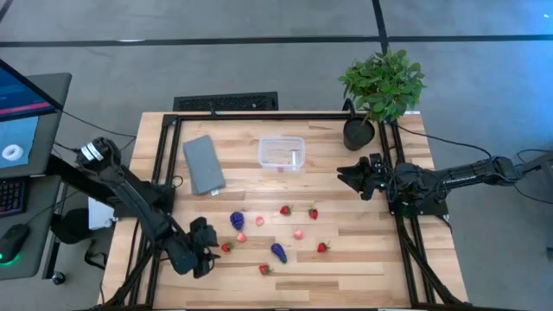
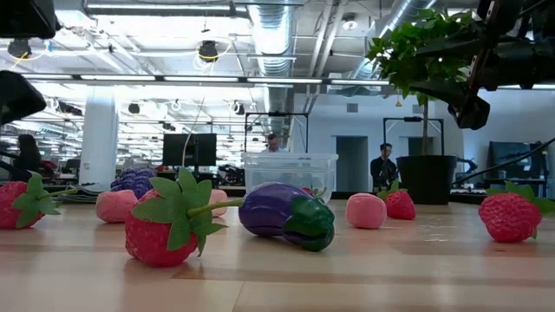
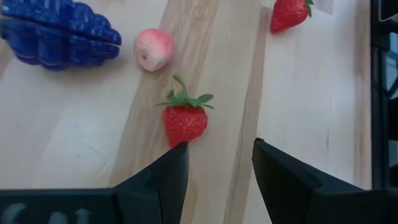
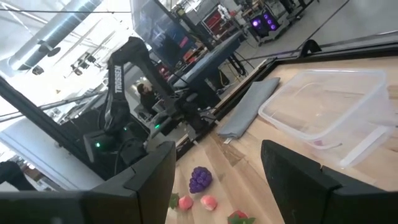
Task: Pick and placing Produce into tupperware
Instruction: Put the strawberry into the transparent bin
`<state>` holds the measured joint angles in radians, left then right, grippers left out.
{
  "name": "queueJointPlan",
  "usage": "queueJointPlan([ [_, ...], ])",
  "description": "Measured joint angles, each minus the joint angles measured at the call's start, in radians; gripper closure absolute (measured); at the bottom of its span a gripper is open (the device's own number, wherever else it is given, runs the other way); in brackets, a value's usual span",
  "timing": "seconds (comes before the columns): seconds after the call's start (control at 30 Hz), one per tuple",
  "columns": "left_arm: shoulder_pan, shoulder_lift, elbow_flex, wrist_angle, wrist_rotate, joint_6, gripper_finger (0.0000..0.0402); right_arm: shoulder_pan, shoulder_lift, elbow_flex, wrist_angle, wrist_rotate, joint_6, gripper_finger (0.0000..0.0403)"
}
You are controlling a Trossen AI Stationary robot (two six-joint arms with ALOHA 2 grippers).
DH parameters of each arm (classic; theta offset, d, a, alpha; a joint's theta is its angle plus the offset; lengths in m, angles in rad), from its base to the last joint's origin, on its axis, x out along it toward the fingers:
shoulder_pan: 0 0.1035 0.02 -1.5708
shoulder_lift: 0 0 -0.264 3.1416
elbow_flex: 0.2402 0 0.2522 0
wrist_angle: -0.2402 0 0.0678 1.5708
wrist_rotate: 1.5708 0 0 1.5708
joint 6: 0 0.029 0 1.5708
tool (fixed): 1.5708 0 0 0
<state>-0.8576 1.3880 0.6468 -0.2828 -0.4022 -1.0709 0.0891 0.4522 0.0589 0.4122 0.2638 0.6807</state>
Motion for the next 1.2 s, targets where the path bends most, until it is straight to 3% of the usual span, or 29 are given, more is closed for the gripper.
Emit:
queueJointPlan([
  [0.43,0.002,0.044,0.0,-0.038,-0.082,-0.049,0.0235,0.0,0.0,0.0,0.0,0.0,0.009,0.0143],
  [1.2,0.04,0.072,0.0,-0.041,-0.068,0.141,0.0203,0.0,0.0,0.0,0.0,0.0,0.0,0.0143],
])
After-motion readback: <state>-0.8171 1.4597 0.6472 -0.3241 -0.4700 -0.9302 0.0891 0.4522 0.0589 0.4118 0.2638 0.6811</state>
